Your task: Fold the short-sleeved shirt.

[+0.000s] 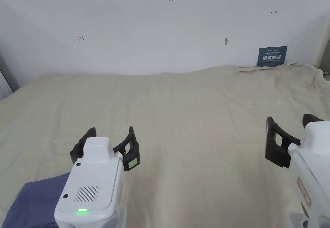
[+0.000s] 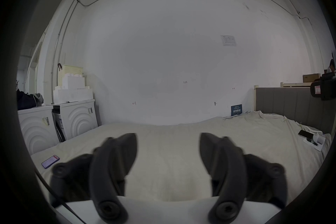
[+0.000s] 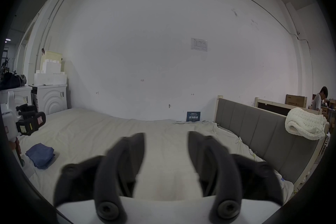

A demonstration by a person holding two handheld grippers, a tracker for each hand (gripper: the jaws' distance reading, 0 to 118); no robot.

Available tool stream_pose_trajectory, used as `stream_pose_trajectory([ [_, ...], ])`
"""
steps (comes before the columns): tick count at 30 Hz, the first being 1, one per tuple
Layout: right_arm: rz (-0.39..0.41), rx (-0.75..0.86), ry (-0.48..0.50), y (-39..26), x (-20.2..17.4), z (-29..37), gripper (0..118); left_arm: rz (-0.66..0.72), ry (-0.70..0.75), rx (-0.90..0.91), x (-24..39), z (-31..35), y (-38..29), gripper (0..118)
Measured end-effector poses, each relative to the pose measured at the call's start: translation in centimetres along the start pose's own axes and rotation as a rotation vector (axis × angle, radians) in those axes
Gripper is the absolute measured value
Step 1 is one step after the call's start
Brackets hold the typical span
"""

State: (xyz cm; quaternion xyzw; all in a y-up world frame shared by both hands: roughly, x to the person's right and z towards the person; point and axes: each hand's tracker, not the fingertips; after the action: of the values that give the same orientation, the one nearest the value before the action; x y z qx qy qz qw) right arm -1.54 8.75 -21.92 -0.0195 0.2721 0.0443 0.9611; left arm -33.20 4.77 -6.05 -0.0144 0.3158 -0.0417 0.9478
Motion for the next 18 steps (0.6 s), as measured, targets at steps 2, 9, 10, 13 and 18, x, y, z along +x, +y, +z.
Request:
stream_pose_trajectory([
  [2, -0.005, -0.004, -0.005, 0.34, -0.42, 0.27, 88, 0.006, 0.000, -0.002, -0.18, -0.05, 0.04, 104],
  [9, -0.014, 0.010, -0.008, 0.29, -0.24, 0.47, 114, 0.028, 0.001, 0.013, -0.43, 0.14, 0.32, 118],
  [10, -0.014, 0.009, -0.008, 0.33, -0.21, 0.47, 114, 0.027, 0.003, 0.016, -0.42, 0.17, 0.31, 118],
  [13, -0.013, 0.014, -0.010, 0.36, -0.19, 0.53, 114, 0.021, 0.003, 0.019, -0.36, 0.26, 0.34, 118],
  [18, -0.014, 0.016, -0.009, 0.42, -0.16, 0.56, 114, 0.015, 0.002, 0.024, -0.28, 0.25, 0.30, 118],
])
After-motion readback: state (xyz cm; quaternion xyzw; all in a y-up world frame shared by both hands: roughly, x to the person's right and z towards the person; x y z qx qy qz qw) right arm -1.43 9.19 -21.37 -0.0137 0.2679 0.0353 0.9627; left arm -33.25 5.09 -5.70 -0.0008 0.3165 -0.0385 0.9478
